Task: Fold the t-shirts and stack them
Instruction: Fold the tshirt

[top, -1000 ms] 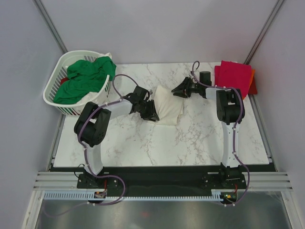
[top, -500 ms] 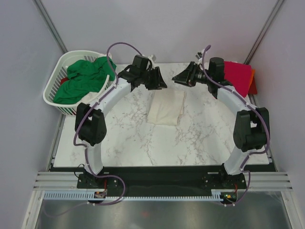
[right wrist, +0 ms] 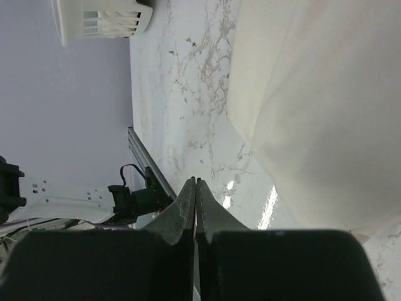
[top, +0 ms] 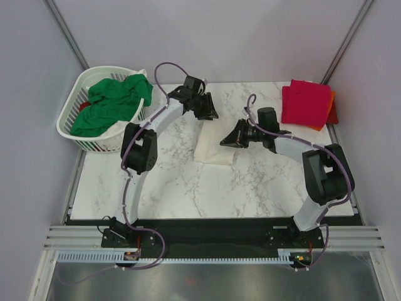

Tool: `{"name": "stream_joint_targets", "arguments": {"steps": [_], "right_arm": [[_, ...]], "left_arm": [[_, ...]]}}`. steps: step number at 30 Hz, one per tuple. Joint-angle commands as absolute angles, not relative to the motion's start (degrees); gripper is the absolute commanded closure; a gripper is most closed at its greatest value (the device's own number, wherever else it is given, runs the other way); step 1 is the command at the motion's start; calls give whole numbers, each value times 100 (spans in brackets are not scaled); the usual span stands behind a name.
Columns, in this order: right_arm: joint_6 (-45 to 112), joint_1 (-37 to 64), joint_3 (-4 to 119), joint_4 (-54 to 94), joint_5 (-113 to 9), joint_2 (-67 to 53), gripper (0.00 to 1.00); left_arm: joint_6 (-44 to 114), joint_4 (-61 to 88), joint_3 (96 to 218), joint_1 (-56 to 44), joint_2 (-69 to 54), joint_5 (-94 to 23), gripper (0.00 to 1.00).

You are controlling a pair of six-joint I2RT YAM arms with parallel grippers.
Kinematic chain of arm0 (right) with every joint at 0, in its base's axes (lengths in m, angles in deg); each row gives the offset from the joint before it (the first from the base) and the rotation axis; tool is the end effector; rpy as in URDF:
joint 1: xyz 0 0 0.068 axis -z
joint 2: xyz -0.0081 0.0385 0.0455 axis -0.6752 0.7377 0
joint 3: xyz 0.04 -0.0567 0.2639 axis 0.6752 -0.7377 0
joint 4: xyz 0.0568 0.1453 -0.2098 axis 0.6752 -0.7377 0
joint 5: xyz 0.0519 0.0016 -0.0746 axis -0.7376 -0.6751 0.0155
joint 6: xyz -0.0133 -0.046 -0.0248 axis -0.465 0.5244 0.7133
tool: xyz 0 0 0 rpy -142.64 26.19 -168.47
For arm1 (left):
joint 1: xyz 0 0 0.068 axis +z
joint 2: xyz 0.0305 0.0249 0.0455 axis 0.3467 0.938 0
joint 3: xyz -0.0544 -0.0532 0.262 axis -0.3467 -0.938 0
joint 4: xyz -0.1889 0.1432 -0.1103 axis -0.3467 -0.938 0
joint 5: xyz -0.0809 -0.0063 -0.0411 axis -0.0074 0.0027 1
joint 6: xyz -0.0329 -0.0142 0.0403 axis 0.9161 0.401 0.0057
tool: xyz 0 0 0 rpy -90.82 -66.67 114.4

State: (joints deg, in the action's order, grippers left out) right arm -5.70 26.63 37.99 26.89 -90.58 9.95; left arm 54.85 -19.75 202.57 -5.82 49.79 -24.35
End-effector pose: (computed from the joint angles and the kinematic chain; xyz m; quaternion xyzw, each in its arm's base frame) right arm 0.3384 0.1227 0.1977 0.0415 0.8378 0.5139 0.1795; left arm 0.4664 -0.2418 0.2238 0.0171 0.9173 -0.3150 0.2429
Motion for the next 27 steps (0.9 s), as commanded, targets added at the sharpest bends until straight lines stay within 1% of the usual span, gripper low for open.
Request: {"name": "stream_joint_targets", "arguments": {"steps": [1,8,15,19,24,27], "right_arm": [[-251,2621,3733,2858,-8905,1237,96],[66,2630,3303,2902,-8879,1615,99],[715,2665,2565,2332,-8379,1054,100],[953,2717,2301,2190,-8272,1035,100],[778,2972,2151,2444,-8483,1132,100],[830,2929,2142,2348,-8746,984,100]], "left_arm": [[5334,-1984,20621,-600,5111,-2309,60],[5316,-1984,20604,-591,5454,-2327,61],[5097,-1976,20919,-459,5919,-2362,61],[4965,-1984,21192,-371,6298,-2248,62],[4877,-1976,21210,-353,6439,-2151,63],[4885,-1976,21062,-353,6290,-1985,63]]}}
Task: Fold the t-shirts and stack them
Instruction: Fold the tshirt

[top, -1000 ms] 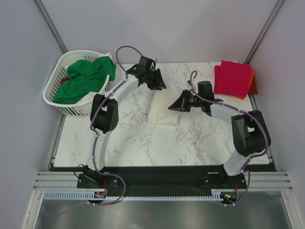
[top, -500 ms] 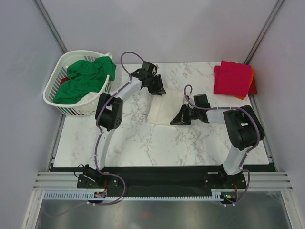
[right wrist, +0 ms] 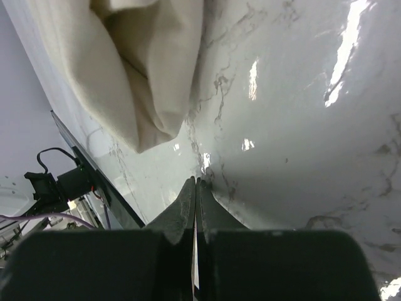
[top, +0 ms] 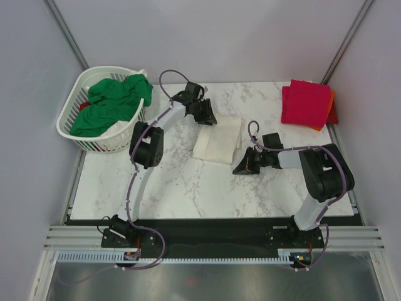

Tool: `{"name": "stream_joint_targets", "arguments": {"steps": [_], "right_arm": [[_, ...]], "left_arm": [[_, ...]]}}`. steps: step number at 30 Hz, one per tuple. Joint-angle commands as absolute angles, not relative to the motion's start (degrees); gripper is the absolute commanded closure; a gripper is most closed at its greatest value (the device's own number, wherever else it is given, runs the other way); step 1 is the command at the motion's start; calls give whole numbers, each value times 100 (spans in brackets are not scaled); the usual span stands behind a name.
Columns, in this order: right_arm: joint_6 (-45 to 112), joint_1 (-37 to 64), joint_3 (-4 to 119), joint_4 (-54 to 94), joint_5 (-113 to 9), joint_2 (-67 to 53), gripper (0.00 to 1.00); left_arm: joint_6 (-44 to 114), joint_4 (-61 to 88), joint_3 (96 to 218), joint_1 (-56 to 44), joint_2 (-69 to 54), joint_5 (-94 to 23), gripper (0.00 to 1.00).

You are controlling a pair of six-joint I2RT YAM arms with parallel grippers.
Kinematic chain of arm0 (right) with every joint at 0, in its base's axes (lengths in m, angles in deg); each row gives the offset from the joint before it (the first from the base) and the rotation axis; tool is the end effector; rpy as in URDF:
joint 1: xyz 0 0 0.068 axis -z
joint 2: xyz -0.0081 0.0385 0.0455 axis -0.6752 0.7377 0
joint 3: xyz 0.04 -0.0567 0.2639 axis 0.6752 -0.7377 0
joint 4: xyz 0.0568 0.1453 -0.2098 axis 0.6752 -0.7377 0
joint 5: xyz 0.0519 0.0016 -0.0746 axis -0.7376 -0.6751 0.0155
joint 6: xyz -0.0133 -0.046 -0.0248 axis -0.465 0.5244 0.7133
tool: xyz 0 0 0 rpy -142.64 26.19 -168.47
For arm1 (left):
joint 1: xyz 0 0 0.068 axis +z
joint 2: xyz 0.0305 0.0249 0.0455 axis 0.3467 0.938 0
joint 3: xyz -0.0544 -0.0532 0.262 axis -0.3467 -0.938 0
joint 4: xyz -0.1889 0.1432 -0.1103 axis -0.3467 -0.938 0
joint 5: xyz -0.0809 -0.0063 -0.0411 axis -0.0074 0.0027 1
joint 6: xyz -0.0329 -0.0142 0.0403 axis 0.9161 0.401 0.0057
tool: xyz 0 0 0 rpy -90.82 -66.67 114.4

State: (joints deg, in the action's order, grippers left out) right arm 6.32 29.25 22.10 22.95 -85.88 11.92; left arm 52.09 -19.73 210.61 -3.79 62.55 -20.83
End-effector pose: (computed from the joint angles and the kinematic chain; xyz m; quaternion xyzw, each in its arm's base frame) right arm 0.2814 0.0903 0.1066 0.0654 0.9017 0.4151 0.1022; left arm 0.5012 -0.2392 0.1536 0.0261 0.9262 -0.3145 0.2065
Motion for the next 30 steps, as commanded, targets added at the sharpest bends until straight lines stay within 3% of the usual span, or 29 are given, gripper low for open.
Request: {"name": "stream_joint_targets", "arguments": {"steps": [1,7,14,18,21,25,30], "right_arm": [[831,2867,2107,2348,-8921,860,100],[506,2419,2711,2216,-8993,-213,100],[321,2419,3917,2154,-8808,901,100],[312,2436,4181,2453,-8870,1816,100],[313,2628,3936,2715,-8764,2194,100],[-109,2981,2980,3639,-9107,2423,100],[-206,3069,2749,3974,-9265,2599,100]], "left_arm": [[4885,-1984,20982,-353,6098,-1949,63],[4824,-1976,20595,-345,5359,-2037,61],[4780,-1984,20542,-336,5059,-2019,59],[4780,-1976,20463,-310,4936,-2002,53],[4771,-1984,20454,-257,4936,-1958,46],[4710,-1984,20603,-204,5111,-2001,45],[4692,-1976,21191,-169,5858,-1915,46]]}}
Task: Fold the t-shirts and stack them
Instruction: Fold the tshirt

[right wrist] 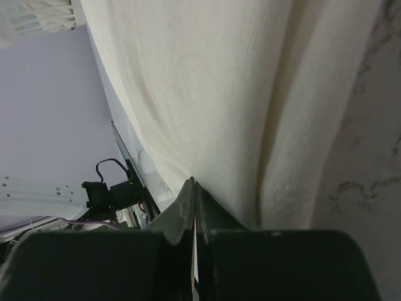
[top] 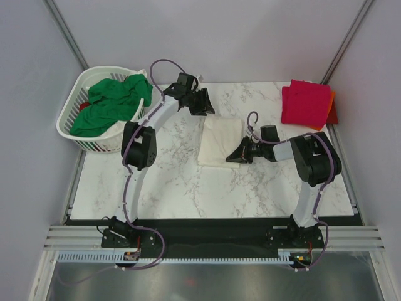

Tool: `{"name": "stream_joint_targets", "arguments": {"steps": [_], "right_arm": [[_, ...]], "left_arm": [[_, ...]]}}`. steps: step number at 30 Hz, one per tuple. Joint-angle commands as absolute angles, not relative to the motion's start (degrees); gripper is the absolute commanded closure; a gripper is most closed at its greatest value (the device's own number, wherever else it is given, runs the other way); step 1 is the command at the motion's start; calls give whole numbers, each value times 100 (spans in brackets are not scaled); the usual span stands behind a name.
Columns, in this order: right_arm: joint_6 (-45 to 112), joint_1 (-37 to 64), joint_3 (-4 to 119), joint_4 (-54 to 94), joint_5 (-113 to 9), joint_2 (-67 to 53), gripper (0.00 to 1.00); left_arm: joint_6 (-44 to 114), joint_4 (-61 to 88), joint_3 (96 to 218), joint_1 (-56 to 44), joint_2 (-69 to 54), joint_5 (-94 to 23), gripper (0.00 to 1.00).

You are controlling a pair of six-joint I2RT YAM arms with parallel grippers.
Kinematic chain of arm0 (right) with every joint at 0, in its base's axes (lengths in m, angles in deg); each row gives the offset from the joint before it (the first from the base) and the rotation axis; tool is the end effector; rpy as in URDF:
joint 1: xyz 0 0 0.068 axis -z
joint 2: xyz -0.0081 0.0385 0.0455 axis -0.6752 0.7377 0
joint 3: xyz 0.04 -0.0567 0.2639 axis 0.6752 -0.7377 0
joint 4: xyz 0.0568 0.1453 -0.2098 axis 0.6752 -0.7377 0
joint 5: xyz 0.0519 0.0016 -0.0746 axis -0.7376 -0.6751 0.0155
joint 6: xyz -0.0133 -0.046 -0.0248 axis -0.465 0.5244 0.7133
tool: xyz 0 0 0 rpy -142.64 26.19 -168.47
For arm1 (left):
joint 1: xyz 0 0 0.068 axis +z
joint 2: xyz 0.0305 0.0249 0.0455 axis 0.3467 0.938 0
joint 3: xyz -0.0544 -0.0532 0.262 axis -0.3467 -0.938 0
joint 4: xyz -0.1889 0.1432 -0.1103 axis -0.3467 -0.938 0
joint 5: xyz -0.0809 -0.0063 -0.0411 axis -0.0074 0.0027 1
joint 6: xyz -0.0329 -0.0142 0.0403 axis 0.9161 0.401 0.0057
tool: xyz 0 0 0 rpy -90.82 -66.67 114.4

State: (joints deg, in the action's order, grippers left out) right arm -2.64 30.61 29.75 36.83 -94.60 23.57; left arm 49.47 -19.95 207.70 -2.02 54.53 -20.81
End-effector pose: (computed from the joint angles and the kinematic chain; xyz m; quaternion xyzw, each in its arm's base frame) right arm 0.3313 0.0975 0.0936 0.0799 0.8553 0.5006 0.1072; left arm 0.4946 -0.2180 0.2109 0.0415 0.9115 -0.3199 0.2552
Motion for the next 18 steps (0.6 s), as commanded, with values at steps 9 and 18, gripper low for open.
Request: {"name": "stream_joint_targets", "arguments": {"steps": [9,18], "right_arm": [[-619,3060,2423,5160,-9837,2845,100],[-743,3078,2055,5591,-9846,2653,92]], "left_arm": [[4745,-1949,21509,-187,6359,-2062,46],[4648,-1949,21184,-64,6562,-2652,50]]}}
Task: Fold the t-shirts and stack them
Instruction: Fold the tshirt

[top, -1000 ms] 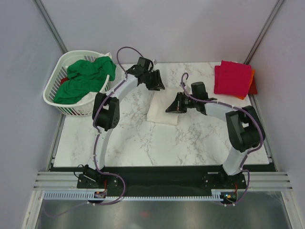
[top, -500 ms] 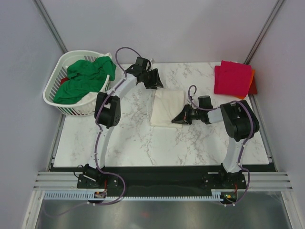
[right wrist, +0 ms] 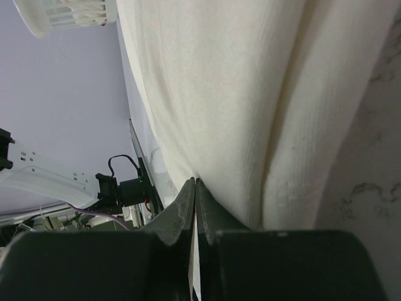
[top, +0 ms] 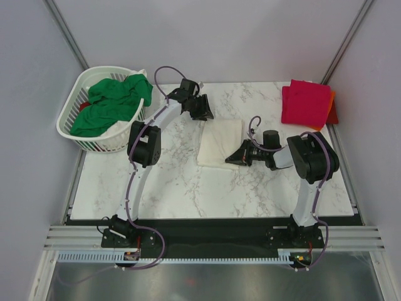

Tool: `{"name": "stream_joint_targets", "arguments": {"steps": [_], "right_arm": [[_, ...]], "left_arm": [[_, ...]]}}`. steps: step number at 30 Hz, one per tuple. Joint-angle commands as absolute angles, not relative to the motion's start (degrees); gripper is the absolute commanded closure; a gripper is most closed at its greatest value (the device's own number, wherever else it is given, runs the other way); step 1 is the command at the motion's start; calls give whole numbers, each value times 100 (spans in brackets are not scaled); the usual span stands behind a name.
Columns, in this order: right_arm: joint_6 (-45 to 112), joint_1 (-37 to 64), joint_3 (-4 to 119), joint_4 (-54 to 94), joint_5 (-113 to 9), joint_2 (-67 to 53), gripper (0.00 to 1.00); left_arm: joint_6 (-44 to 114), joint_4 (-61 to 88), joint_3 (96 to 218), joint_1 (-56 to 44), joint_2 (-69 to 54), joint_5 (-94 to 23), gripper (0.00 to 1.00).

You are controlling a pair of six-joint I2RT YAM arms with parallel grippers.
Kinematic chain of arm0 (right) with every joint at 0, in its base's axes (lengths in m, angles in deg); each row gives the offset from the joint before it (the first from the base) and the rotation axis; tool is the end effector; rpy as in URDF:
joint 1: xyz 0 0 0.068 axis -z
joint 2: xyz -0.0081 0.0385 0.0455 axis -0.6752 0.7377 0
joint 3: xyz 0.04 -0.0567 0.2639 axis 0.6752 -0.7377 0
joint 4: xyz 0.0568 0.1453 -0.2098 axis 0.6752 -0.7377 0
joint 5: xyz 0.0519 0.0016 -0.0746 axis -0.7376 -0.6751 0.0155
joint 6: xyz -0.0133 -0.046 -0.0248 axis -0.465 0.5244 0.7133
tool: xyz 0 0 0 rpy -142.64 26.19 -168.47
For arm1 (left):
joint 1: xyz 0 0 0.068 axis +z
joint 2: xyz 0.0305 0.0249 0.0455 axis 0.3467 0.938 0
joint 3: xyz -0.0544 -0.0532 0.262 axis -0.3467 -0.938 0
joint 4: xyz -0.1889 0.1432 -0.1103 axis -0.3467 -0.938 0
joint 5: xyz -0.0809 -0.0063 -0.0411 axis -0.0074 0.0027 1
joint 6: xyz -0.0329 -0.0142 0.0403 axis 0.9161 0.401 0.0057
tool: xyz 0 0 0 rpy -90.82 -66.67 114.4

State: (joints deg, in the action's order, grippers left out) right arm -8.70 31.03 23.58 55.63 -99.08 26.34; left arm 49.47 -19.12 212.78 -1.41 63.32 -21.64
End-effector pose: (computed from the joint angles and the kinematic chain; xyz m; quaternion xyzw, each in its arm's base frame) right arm 0.3212 0.0946 0.0794 0.0669 0.8210 0.5522 0.1291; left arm 0.5160 -0.2198 0.1590 0.0291 0.9216 -0.3049 0.2383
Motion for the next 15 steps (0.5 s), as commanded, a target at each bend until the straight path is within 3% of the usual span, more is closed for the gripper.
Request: {"name": "stream_joint_targets", "arguments": {"steps": [1,8,11,12,15], "right_arm": [[-786,3078,1915,5670,-9828,2626,92],[-1849,3280,939,7688,-10039,2442,88],[-2210,3271,771,7981,-10153,1821,72],[-2289,3271,901,7904,-10179,1591,56],[-2221,3262,1654,6731,-10136,537,34]], "left_arm": [[4639,-1949,21166,-11,6553,-2661,50],[4569,-1976,21087,147,6466,-2600,51],[4656,-1993,20965,148,6255,-2346,46],[4700,-1993,20938,147,6167,-2275,41],[4902,-2028,20841,147,5658,-2099,32]]}}
